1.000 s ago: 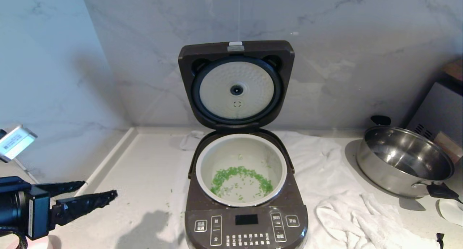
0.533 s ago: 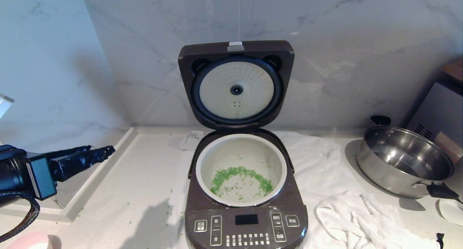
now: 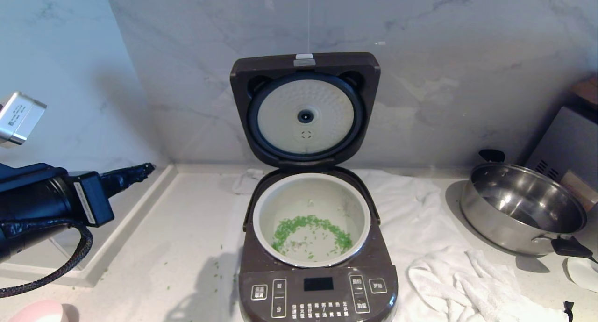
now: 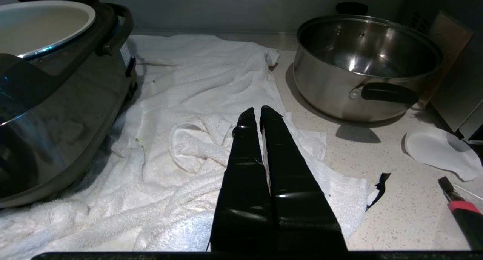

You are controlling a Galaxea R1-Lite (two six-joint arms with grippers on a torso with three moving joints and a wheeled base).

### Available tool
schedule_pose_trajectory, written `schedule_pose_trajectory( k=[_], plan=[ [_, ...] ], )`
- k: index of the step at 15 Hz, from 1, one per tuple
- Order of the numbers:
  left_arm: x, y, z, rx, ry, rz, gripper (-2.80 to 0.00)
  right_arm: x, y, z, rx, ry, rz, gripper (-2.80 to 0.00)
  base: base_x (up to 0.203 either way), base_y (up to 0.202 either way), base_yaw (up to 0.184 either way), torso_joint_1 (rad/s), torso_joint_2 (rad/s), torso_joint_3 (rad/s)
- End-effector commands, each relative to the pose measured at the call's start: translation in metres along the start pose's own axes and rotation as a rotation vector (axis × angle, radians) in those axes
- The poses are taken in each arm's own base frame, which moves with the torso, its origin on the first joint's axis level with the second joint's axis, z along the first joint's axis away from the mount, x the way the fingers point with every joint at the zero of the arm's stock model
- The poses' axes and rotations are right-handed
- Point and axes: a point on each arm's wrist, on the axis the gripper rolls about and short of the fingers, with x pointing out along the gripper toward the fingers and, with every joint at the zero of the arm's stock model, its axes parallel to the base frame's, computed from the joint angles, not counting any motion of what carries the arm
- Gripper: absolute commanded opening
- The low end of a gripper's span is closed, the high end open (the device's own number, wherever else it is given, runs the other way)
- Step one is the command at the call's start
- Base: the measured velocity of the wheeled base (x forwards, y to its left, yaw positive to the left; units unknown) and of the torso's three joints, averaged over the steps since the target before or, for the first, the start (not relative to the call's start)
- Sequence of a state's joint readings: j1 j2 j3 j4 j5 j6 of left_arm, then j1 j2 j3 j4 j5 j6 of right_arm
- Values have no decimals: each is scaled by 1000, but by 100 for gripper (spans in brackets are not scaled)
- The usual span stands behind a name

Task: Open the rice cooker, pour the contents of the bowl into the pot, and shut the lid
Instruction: Close the rice cooker

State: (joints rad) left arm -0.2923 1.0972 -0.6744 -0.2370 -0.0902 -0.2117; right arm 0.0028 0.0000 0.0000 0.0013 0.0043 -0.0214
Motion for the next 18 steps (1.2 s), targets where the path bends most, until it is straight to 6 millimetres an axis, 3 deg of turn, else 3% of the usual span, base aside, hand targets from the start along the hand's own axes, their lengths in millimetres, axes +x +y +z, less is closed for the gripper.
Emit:
schedule_pose_trajectory(
  k=[1, 5, 9, 13, 18],
  plan=[
    [7, -5, 9, 1, -14, -21, -280, 0, 0, 0, 0, 2, 1, -280, 0, 0, 0, 0, 0, 0],
    [16, -11, 26, -16, -45, -37, -280, 0, 0, 0, -1, 2, 1, -280, 0, 0, 0, 0, 0, 0],
    [44, -25, 66, -29, -132, -30, -280, 0, 0, 0, 0, 2, 1, -280, 0, 0, 0, 0, 0, 0],
    [97, -59, 100, -69, -218, 36, -280, 0, 0, 0, -2, 2, 1, -280, 0, 0, 0, 0, 0, 0],
    [142, -107, 115, -145, -299, 92, -280, 0, 0, 0, -2, 2, 1, -280, 0, 0, 0, 0, 0, 0]
  ],
)
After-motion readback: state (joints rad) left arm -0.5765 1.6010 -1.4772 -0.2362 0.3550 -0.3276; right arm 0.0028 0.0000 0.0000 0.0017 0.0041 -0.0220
